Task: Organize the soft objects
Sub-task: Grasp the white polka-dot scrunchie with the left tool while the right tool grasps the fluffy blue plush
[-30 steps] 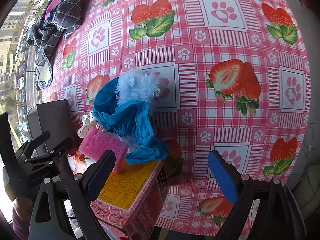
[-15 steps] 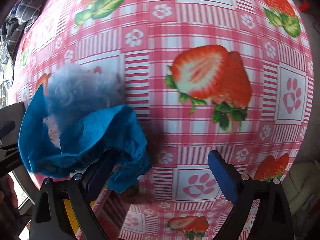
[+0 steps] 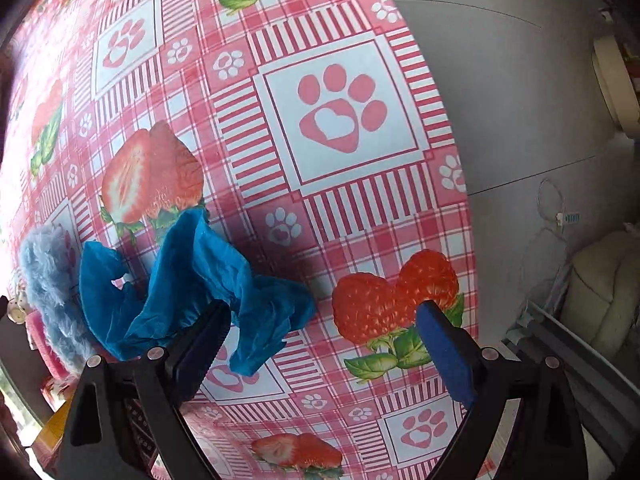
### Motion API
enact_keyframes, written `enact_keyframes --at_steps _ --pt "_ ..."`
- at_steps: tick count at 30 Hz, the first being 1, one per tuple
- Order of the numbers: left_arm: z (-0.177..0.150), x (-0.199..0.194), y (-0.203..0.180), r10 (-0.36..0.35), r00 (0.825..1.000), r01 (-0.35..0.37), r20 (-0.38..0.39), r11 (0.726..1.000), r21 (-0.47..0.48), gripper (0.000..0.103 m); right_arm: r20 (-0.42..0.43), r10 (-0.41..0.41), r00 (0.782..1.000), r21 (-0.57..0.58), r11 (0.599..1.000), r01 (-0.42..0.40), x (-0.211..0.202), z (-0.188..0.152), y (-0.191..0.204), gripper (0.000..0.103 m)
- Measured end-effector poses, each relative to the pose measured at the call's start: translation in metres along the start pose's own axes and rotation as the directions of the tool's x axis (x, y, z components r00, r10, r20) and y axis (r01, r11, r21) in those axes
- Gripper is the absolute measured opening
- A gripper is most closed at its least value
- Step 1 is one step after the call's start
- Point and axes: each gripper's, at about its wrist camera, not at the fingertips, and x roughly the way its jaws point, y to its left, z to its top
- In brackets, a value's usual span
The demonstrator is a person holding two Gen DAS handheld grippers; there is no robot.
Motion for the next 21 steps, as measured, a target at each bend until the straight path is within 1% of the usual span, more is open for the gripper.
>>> enact_keyframes --at_steps 3,5,7,10,12,14,16,18,19,21 --pt "-0.004 0.007 -0.003 -0.045 0.998 0.044 -0.034 0.999 -0.017 0.103 0.073 0.058 0.996 -0.007 0.998 -0.058 -0.020 -0.007 -0.003 0.095" --pt "-0.005 0.013 -0.007 -0.064 0.996 0.062 -0.056 0.998 -0.030 0.103 0.106 0.102 0.989 -0.033 0.995 -0.099 -0.031 -0.011 0.005 0.095" --pt "-0.007 0.019 -0.009 -0.087 0.994 0.084 -0.071 0.995 -0.047 0.103 0.113 0.145 0.983 -0.093 0.987 -0.134 -0.039 -0.013 0.022 0.095" --pt "-0.009 0.024 -0.013 -0.127 0.988 0.119 -0.088 0.989 -0.089 0.103 0.111 0.173 0.979 -0.211 0.966 -0.147 -0.046 -0.016 0.055 0.095" --pt "-0.010 0.029 -0.013 -0.170 0.980 0.156 -0.103 0.979 -0.134 0.103 0.086 0.213 0.973 -0.264 0.947 -0.184 -0.049 -0.015 0.077 0.095" --pt "-0.010 0.036 -0.011 -0.210 0.971 0.188 -0.113 0.966 -0.178 0.103 0.036 0.264 0.964 -0.301 0.922 -0.242 -0.048 -0.012 0.098 0.095" --pt "-0.014 0.045 -0.008 -0.232 0.965 0.203 -0.122 0.957 -0.207 0.103 -0.019 0.293 0.956 -0.332 0.900 -0.283 -0.045 -0.010 0.123 0.095" --pt "-0.016 0.050 -0.002 -0.224 0.967 0.193 -0.118 0.955 -0.226 0.103 -0.048 0.279 0.959 -0.367 0.888 -0.277 -0.040 -0.010 0.141 0.095" --pt "-0.016 0.054 0.006 -0.207 0.972 0.178 -0.108 0.957 -0.230 0.103 -0.053 0.261 0.964 -0.388 0.884 -0.261 -0.039 -0.011 0.158 0.095" --pt "-0.018 0.044 0.012 -0.169 0.983 0.150 -0.068 0.964 -0.217 0.103 -0.055 0.219 0.974 -0.426 0.877 -0.221 -0.026 -0.016 0.169 0.095"
